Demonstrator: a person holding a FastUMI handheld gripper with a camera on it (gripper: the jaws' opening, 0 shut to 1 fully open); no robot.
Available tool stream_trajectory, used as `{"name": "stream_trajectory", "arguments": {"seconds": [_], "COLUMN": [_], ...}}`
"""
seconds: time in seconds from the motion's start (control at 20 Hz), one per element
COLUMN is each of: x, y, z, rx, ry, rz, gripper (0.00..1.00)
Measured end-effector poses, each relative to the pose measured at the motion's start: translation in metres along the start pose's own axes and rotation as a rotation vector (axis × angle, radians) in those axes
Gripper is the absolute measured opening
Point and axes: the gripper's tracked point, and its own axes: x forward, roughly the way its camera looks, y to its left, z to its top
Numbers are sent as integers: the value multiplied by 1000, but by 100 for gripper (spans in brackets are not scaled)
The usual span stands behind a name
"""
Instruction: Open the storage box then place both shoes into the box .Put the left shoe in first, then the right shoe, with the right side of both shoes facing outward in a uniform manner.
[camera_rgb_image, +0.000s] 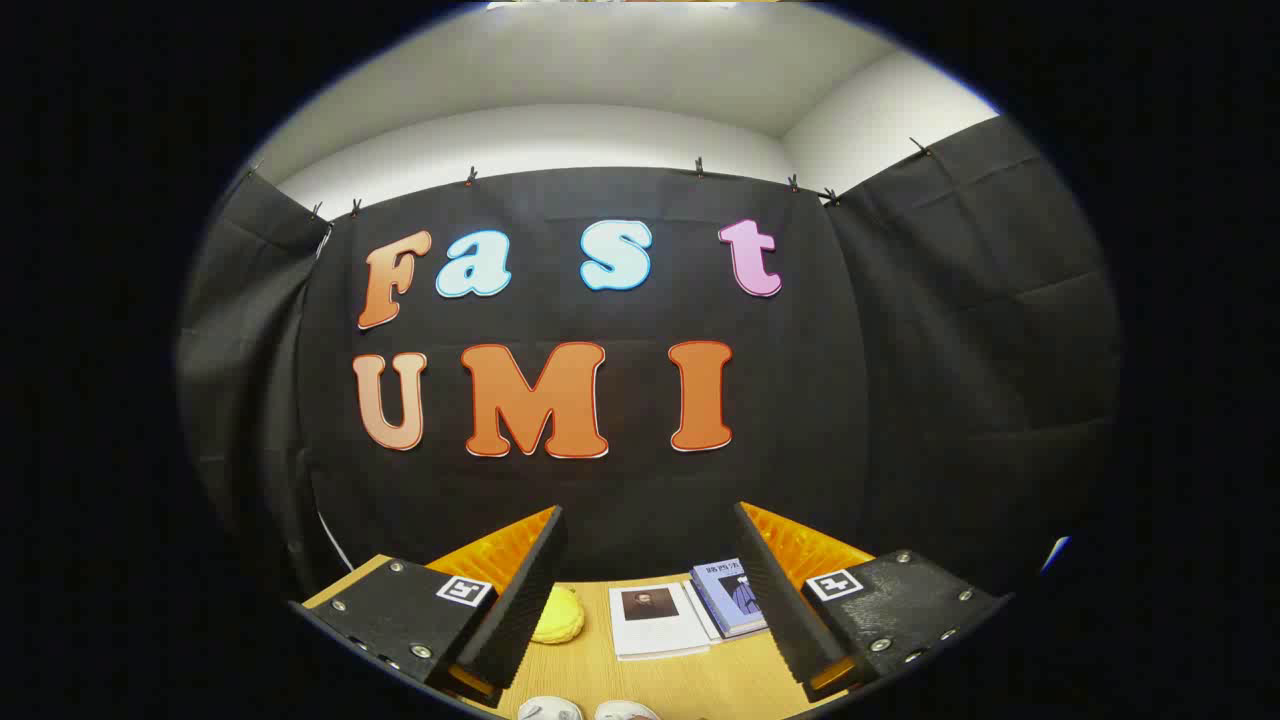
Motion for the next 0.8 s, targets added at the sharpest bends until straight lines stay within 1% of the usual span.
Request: {"name": "stream_trajectory", "arguments": {"seconds": [0.5, 0.8], "x": [2, 2], "y": [7, 19], "z": [-7, -11], "rx": [3, 10], "ry": [30, 46], "rz": [13, 36], "gripper": [98, 98]}}
